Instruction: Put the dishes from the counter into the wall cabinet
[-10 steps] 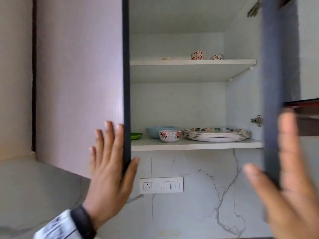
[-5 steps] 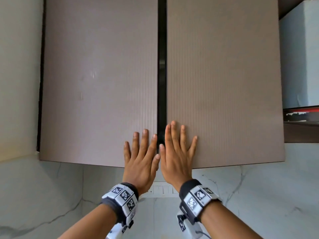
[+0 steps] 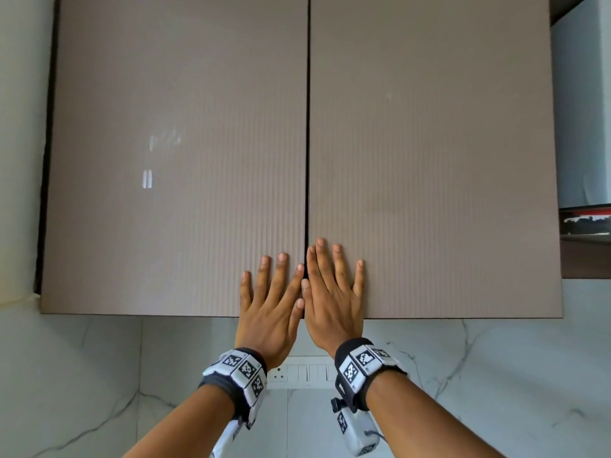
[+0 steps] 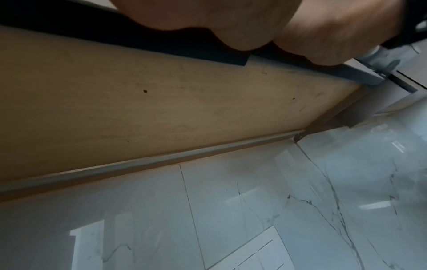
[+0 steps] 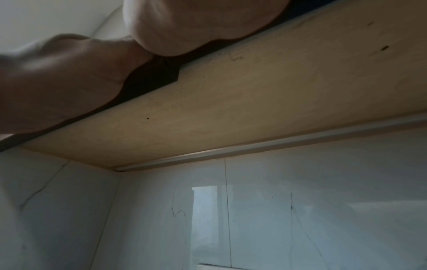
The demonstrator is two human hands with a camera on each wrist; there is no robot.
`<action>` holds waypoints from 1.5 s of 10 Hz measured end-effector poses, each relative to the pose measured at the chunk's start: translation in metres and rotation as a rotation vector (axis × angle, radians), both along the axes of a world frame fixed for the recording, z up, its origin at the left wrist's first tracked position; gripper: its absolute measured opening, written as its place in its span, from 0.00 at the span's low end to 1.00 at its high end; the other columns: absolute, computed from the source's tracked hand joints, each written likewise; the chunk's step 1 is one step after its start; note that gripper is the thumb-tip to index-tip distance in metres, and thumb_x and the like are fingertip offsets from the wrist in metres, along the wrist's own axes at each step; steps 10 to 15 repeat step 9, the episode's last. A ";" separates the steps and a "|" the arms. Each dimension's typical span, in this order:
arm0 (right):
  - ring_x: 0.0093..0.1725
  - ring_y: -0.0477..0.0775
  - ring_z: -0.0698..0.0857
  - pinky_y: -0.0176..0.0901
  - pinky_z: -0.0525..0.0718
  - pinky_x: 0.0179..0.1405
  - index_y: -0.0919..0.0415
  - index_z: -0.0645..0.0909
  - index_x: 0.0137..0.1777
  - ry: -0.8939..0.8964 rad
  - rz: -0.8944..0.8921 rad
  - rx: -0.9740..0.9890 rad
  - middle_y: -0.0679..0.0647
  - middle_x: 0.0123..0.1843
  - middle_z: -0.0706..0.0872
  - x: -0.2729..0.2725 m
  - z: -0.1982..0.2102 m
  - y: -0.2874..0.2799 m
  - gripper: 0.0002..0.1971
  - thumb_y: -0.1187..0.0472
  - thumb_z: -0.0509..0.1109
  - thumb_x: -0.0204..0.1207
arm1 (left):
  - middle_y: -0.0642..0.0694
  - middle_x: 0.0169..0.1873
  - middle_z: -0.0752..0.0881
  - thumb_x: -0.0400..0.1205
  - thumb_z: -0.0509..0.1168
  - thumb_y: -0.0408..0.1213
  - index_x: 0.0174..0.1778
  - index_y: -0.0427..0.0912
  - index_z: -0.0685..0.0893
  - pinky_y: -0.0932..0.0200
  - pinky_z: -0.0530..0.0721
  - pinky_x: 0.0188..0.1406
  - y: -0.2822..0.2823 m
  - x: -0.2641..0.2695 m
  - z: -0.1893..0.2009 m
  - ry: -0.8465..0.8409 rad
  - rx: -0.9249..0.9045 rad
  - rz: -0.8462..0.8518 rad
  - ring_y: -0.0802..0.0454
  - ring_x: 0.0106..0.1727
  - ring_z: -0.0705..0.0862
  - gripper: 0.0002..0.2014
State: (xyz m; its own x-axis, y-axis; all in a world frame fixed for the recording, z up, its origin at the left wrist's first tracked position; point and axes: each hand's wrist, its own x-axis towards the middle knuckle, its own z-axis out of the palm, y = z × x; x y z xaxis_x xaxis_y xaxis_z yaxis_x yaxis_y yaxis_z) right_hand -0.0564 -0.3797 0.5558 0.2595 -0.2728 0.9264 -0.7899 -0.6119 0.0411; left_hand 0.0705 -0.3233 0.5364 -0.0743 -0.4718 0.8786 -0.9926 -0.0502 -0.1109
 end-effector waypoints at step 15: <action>0.88 0.50 0.41 0.56 0.46 0.87 0.50 0.52 0.88 0.188 0.324 0.423 0.47 0.89 0.42 -0.055 0.020 0.052 0.30 0.48 0.55 0.89 | 0.51 0.86 0.37 0.81 0.44 0.68 0.85 0.59 0.49 0.40 0.44 0.84 0.058 0.003 -0.039 0.078 0.405 -0.069 0.49 0.86 0.37 0.37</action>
